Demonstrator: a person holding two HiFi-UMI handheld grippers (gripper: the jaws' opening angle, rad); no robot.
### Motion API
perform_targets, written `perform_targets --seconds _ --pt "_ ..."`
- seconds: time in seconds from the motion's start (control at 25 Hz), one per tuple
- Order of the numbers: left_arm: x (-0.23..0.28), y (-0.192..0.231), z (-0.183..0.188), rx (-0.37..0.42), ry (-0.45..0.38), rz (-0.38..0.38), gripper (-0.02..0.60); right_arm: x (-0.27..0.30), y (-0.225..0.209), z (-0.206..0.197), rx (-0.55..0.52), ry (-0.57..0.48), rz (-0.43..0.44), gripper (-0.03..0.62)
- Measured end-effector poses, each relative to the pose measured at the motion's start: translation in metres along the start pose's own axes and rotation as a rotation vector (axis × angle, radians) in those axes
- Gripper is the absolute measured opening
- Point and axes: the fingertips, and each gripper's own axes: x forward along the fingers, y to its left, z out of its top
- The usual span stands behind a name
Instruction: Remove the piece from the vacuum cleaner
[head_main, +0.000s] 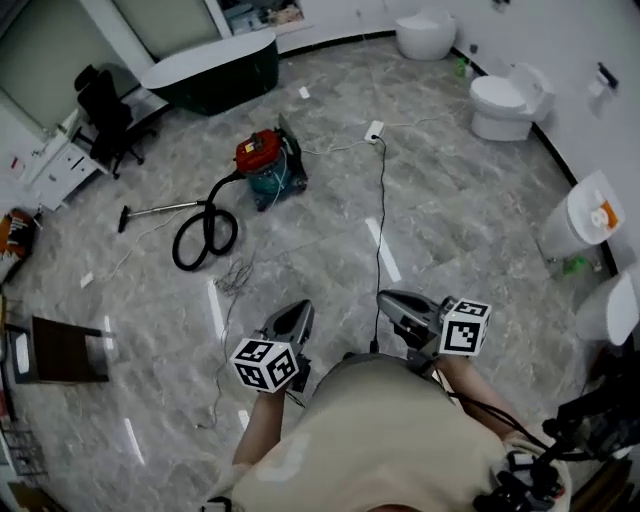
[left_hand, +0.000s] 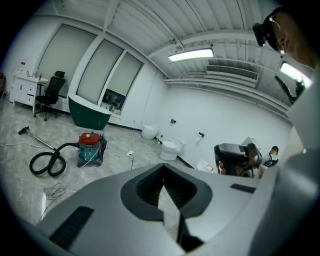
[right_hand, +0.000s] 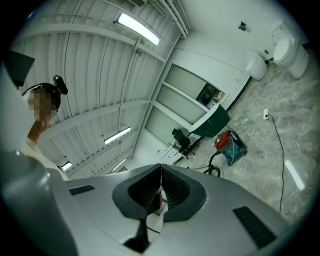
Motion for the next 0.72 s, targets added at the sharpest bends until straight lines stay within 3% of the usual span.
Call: perform_targets --seconds 0.28,0.52,0.72 --pt "-0.026 0.041 0.011 -0.035 -0.007 0.047 0.003 0.061 0.023 -0.010 -0.011 0.107 0.087 0.005" --pt "-0.045 0.079 0.010 -0.099 -0.032 0.085 0.003 0.094 0.023 -0.030 0.005 0.254 0.061 0.005" --pt "-0.050 0.095 0.001 -0.142 -0.028 0.098 0.003 0.106 0.018 -0.033 0.033 0.271 0.045 0.005"
